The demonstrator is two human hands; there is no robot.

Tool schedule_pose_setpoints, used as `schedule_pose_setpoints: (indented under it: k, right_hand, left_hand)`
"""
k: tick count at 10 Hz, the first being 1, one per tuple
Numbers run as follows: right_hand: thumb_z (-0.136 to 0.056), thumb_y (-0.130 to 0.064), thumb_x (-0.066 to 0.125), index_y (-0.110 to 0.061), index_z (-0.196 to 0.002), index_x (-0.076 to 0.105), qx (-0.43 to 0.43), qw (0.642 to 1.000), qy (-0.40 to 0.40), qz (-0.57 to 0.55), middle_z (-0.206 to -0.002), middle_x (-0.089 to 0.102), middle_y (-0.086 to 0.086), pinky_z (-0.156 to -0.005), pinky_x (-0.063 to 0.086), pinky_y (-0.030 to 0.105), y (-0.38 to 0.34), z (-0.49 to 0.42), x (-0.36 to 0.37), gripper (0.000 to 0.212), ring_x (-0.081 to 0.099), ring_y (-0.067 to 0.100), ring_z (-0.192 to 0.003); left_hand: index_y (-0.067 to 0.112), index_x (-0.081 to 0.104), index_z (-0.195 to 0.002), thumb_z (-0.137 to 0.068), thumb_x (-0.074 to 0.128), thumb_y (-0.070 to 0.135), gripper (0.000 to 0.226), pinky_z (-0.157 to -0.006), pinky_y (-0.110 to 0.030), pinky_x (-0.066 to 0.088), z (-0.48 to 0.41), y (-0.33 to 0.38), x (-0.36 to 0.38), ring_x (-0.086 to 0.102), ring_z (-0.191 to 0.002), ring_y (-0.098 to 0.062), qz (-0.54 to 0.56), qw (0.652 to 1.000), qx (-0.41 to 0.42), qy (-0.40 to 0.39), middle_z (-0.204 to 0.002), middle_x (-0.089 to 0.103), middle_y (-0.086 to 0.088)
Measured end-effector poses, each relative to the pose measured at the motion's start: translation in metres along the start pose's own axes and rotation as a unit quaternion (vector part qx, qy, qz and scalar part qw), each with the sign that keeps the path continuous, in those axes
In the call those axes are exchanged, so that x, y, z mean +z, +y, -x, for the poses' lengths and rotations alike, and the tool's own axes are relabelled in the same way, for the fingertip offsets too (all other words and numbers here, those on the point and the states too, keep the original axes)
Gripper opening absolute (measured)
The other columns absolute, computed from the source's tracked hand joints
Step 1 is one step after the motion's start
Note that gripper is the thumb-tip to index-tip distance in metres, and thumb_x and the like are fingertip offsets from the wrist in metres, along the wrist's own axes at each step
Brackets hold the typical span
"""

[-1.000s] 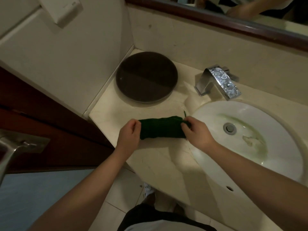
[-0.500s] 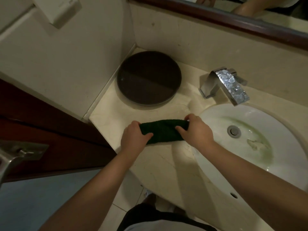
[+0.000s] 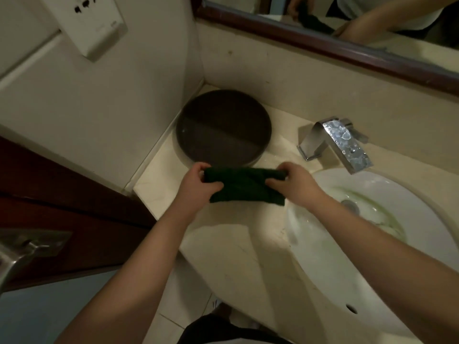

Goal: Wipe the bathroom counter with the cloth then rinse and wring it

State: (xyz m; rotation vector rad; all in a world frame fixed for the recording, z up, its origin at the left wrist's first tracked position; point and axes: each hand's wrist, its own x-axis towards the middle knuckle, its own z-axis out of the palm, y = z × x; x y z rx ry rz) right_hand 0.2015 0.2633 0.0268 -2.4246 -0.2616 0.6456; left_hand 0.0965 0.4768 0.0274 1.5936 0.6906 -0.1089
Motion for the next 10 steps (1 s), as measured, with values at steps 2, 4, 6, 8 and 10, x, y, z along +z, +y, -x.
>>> schedule_pose_setpoints:
  k: [2,4,6,8,10]
  right_hand:
    - [-0.084,-0.016,0.066,-0.011,-0.109,0.06,-0.075,0.989,0.113,-0.053,-0.104,0.064,0.006,-0.084,0.051,0.041,-0.055,-0.073,-0.036,0.027,0.061,0.025,-0.095]
    - [-0.085,-0.008,0.06,-0.01,-0.115,0.058,-0.091,0.988,0.12,0.012,-0.114,0.063,0.013,-0.078,0.042,0.029,-0.069,-0.132,-0.027,0.031,0.059,0.03,-0.102]
    - [-0.086,-0.018,0.059,-0.016,-0.126,0.058,-0.116,0.982,0.086,0.121,-0.122,0.06,0.013,-0.089,0.045,0.034,-0.059,-0.135,-0.002,0.04,0.058,0.032,-0.109]
    - [-0.097,-0.032,0.046,-0.027,-0.151,0.029,-0.16,0.939,-0.055,0.3,-0.161,0.022,0.006,-0.116,0.028,0.048,-0.049,-0.119,0.04,0.056,0.021,0.031,-0.147]
    - [-0.097,-0.029,0.047,-0.023,-0.151,0.03,-0.127,0.964,-0.055,0.226,-0.161,0.019,0.009,-0.118,0.021,0.042,-0.051,-0.097,0.032,0.057,0.016,0.029,-0.148]
  left_hand:
    - [0.022,0.059,-0.111,-0.09,0.064,0.014,0.024,-0.079,-0.044,0.06,-0.049,0.023,0.0,0.063,-0.102,-0.026,0.095,0.993,-0.021,0.063,-0.119,0.059,-0.006]
    - [0.013,0.051,-0.107,-0.091,0.061,0.005,0.021,-0.069,-0.042,0.062,-0.087,0.022,0.02,0.063,-0.098,-0.029,0.068,0.992,-0.046,0.096,-0.114,0.056,-0.01]
    - [0.014,0.052,-0.121,-0.083,0.067,0.021,0.042,-0.089,-0.037,0.047,-0.091,0.012,0.03,0.052,-0.108,-0.029,-0.359,0.914,0.058,0.182,-0.122,0.052,-0.01]
    - [0.022,0.062,-0.12,-0.087,0.06,0.022,0.033,-0.093,-0.04,0.039,-0.089,0.003,0.031,0.045,-0.117,-0.026,-0.536,0.807,0.208,0.132,-0.13,0.056,-0.001]
    - [0.017,0.06,-0.122,-0.094,0.05,0.03,0.032,-0.094,-0.044,0.043,-0.087,0.01,0.031,0.047,-0.118,-0.028,-0.533,0.824,0.184,0.057,-0.129,0.057,-0.005]
